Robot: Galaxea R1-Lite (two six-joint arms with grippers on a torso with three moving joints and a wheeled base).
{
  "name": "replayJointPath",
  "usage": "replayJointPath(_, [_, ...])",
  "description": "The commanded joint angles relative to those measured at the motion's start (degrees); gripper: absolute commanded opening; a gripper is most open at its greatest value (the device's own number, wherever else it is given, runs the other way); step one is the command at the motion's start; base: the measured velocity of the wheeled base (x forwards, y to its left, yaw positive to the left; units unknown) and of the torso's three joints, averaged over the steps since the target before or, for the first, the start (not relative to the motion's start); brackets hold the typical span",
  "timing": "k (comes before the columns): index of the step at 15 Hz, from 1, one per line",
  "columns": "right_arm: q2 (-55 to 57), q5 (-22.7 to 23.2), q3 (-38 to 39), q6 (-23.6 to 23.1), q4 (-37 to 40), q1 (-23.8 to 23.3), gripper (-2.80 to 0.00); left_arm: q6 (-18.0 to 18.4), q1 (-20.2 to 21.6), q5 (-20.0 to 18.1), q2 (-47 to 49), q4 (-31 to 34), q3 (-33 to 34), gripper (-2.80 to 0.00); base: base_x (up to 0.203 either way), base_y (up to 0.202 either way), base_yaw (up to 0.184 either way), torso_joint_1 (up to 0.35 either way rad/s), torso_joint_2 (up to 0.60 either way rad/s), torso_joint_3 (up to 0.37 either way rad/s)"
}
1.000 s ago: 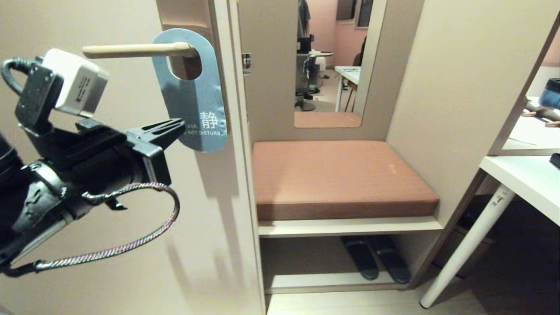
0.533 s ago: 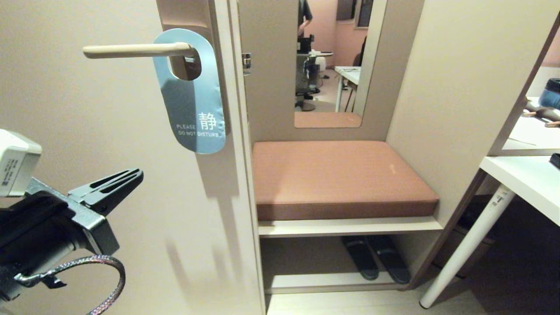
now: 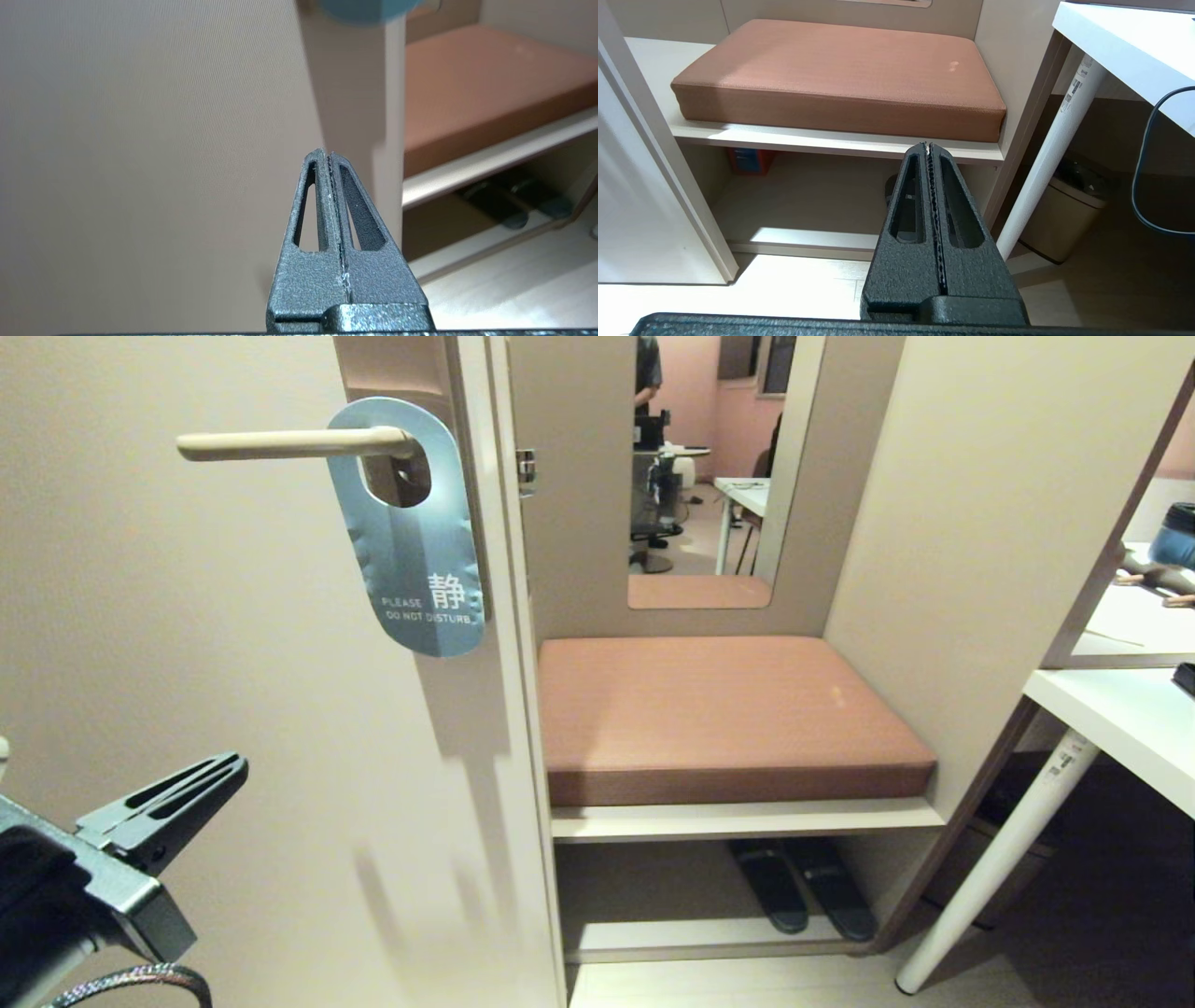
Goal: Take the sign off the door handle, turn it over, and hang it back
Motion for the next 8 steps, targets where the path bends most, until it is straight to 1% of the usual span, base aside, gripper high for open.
replayJointPath(1, [0.09, 0.08, 0.00, -0.05, -0.02, 0.01, -2.80, 0.05, -0.06, 1.29, -6.19, 1.55, 3.35, -2.80, 0.000, 0.000, 0.000, 0.000, 0.00, 0.000])
replayJointPath(2, [0.09, 0.03, 0.00, -0.05, -0.02, 0.01, -2.80, -0.03, 0.35, 2.96, -7.73, 2.29, 5.71, -2.80, 0.000, 0.000, 0.000, 0.000, 0.00, 0.000])
replayJointPath(3, [0.09, 0.12, 0.00, -0.05, -0.02, 0.01, -2.80, -0.18, 1.96, 4.08, -8.23, 2.61, 6.92, -2.80, 0.000, 0.000, 0.000, 0.000, 0.00, 0.000])
replayJointPath(4, [0.09, 0.03, 0.00, -0.05, -0.02, 0.01, -2.80, -0.46, 3.51, 4.35, -8.52, 2.68, 7.93, -2.80, 0.000, 0.000, 0.000, 0.000, 0.00, 0.000])
replayJointPath(6, [0.09, 0.03, 0.00, -0.05, -0.02, 0.01, -2.80, -0.45, 4.44, 4.36, -9.93, 2.18, 11.06, -2.80, 0.000, 0.000, 0.000, 0.000, 0.00, 0.000])
replayJointPath(8, [0.09, 0.03, 0.00, -0.05, 0.06, 0.01, -2.80, -0.22, 5.62, 4.24, -11.17, 0.64, 15.57, -2.80, 0.000, 0.000, 0.000, 0.000, 0.00, 0.000])
